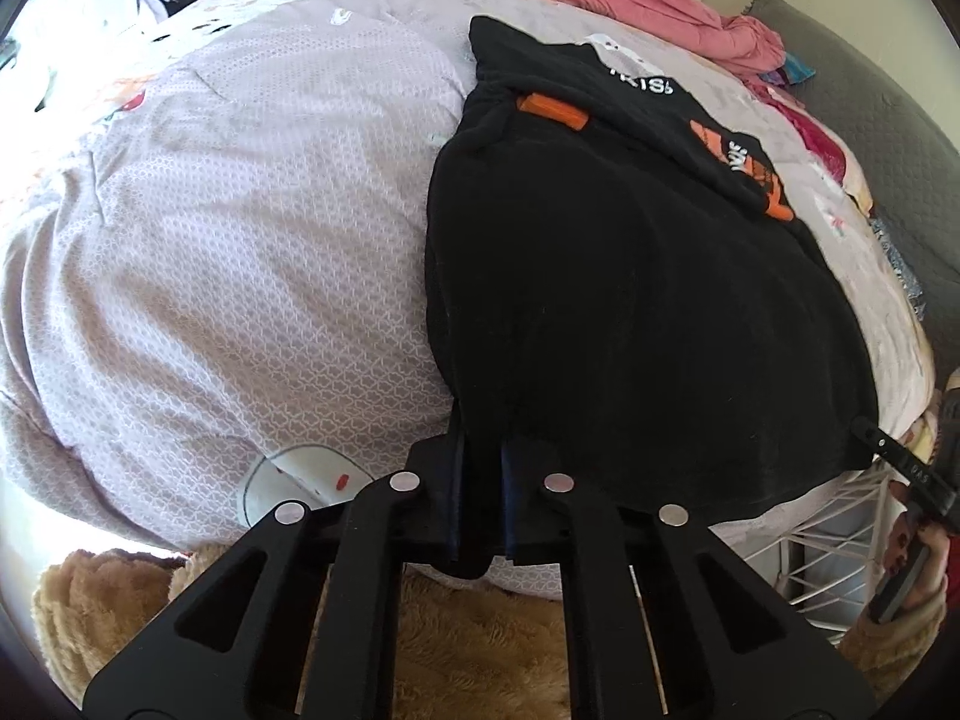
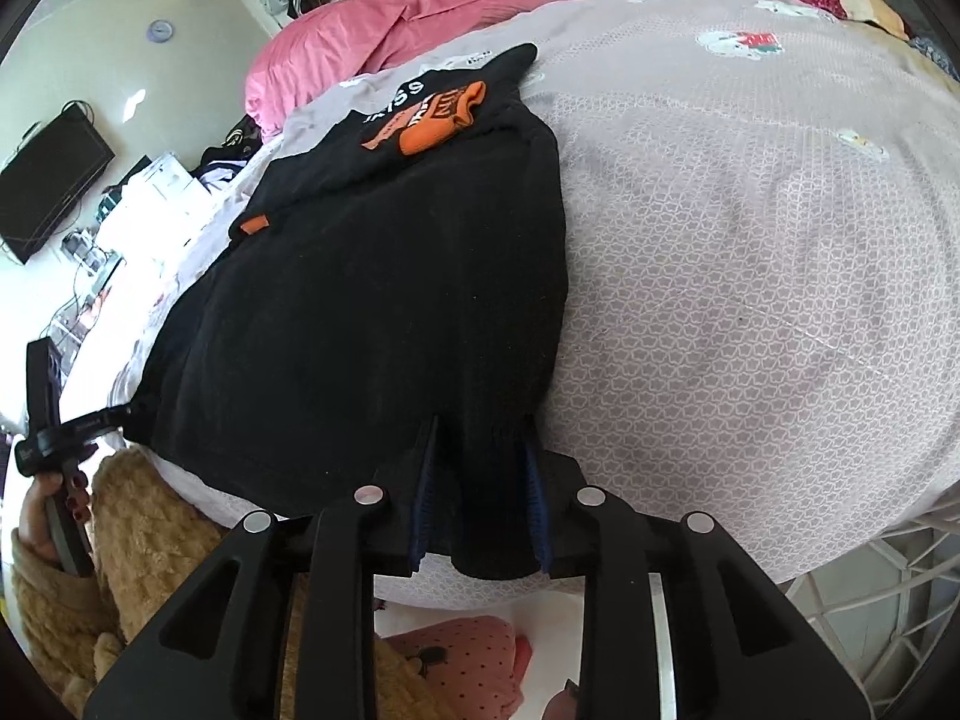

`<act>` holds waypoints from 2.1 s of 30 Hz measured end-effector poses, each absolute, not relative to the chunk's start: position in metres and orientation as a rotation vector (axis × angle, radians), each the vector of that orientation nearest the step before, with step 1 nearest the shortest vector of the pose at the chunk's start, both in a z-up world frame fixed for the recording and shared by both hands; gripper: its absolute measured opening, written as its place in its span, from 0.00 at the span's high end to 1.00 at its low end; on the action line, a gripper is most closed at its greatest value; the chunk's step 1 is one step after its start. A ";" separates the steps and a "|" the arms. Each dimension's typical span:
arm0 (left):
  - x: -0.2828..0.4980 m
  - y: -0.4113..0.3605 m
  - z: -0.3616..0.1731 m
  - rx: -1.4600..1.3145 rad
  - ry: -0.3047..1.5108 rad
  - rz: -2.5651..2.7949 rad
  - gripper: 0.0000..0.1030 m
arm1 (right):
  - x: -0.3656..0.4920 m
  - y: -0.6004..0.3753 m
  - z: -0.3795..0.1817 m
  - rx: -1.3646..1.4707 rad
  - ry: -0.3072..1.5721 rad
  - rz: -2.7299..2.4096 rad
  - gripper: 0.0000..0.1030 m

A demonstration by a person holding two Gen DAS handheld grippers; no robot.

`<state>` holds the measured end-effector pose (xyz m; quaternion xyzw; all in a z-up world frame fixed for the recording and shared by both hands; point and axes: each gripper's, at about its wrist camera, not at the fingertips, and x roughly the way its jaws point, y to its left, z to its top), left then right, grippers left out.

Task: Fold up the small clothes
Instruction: 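Lift the hem with both tools and fold it over toward the collar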

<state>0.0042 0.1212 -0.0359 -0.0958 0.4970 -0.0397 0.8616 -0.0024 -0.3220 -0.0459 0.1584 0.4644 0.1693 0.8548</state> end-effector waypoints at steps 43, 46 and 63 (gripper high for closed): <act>0.073 0.100 0.085 -0.149 0.723 -0.056 0.98 | 0.075 -0.355 0.085 0.356 0.619 0.334 0.93; 0.081 0.100 0.087 -0.130 0.714 -0.050 0.98 | 0.089 -0.353 0.086 0.359 0.616 0.314 0.93; 0.127 0.102 0.094 -0.092 0.679 -0.030 0.97 | 0.152 -0.341 0.093 0.309 0.594 0.261 0.93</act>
